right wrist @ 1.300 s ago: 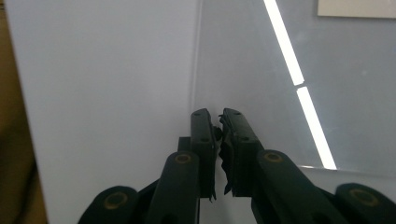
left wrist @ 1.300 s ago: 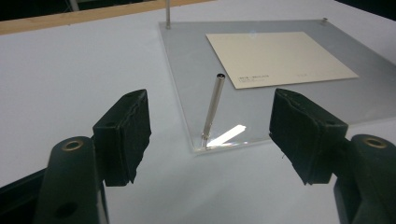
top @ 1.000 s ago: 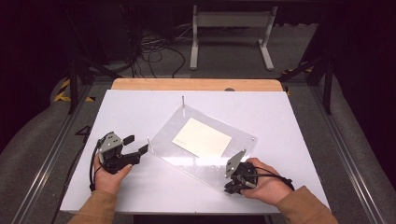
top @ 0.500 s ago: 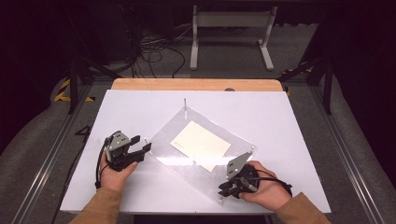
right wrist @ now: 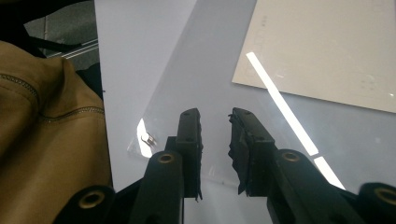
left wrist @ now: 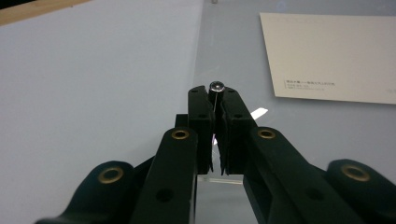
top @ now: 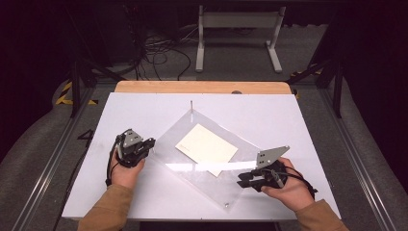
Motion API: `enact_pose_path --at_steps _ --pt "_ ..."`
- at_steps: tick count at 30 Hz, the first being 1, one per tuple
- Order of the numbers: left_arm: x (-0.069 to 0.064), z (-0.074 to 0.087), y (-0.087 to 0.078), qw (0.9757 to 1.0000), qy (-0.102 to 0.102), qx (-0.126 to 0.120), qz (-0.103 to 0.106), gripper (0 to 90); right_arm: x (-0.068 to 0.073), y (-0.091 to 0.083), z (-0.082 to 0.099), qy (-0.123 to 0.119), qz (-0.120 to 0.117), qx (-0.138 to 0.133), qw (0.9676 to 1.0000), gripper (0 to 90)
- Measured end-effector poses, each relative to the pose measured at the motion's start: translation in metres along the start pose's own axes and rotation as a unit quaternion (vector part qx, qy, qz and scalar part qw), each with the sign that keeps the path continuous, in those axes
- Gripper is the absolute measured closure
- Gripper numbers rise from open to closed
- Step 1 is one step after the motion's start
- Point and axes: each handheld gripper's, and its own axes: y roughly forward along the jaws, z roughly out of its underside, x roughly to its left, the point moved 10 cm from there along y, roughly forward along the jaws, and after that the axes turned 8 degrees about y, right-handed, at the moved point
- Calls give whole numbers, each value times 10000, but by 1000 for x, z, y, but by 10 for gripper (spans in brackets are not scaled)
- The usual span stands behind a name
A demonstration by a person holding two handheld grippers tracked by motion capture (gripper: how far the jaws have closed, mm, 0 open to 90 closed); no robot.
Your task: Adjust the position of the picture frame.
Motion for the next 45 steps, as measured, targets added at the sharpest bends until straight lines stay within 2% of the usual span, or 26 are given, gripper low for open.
enact_pose_path --at_steps 7,13,14,15,16,19,23,25,28,30,33,36,38,40,42,43,45 --pt "23 -27 31 9998 -131 -97 -148 847 -9 -23 1 156 276 -276 9991 718" --pt "38 -44 56 9999 -107 -34 -43 844 -25 -36 8 152 634 -384 9971 713" --pt "41 -47 63 9998 -190 -3 38 842 -26 -37 10 142 678 -382 9969 713" --pt "43 -48 67 9994 -324 31 132 836 -28 -38 13 141 742 -376 9964 715" --pt "45 -49 72 9992 -353 54 172 833 -29 -38 15 152 768 -369 9962 715" --pt "48 -51 86 9989 -421 184 125 835 -33 -39 20 201 864 -348 9954 707" --pt "48 -51 90 9987 -447 195 121 832 -39 -39 25 242 917 -335 9949 690" --pt "48 -50 88 9989 -439 97 154 793 -44 -38 27 299 948 -299 9946 687" --pt "46 -48 81 9986 -501 53 149 580 -51 -38 27 320 1046 -210 9938 688" --pt "44 -43 76 9990 -417 87 97 509 -57 -38 25 325 1145 -117 9928 692" --pt "43 -34 60 9996 -285 11 51 436 -65 -38 23 358 1269 -3 9913 713" --pt "38 -29 41 9989 -373 -218 182 340 -75 -37 20 383 1316 127 9905 703" --pt "29 -29 24 9972 -403 -508 362 289 -83 -36 19 517 1353 186 9893 670" --pt "22 -29 9 9953 -392 -722 507 249 -91 -36 19 553 1461 292 9873 657" --pt "13 -31 -5 9923 -386 -969 666 164 -100 -36 18 555 1543 425 9855 634" --pt "9 -31 -12 9910 -407 -1048 729 164 -103 -35 18 547 1559 479 9851 627" --pt "-1 -30 -26 9880 -418 -1209 870 89 -110 -34 16 525 1579 570 9844 617"
